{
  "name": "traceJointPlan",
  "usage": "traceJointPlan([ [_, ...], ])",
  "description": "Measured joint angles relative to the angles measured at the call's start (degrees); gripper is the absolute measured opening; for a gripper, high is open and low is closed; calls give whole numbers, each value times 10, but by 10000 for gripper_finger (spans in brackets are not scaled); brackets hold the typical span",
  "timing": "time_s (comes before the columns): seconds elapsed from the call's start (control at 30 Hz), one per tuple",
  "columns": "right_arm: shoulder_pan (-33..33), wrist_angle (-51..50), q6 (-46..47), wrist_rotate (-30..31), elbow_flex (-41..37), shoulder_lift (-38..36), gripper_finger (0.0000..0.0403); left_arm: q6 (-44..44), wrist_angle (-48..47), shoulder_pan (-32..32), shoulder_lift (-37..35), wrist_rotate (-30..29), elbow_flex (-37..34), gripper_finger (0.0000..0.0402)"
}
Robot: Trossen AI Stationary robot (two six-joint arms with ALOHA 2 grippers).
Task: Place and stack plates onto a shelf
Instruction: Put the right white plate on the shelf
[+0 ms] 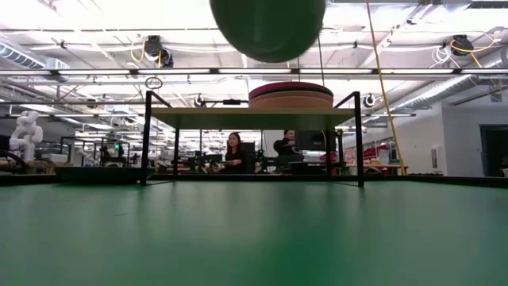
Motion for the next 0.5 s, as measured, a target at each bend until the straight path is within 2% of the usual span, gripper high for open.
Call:
traceJointPlan([
  [0.33,-89,66,-80,-4,27,60,2,0,0,0,0,0,0,113],
  [0.5,-120,71,-65,-62,27,82,2,0,0,0,0,0,0,113],
])
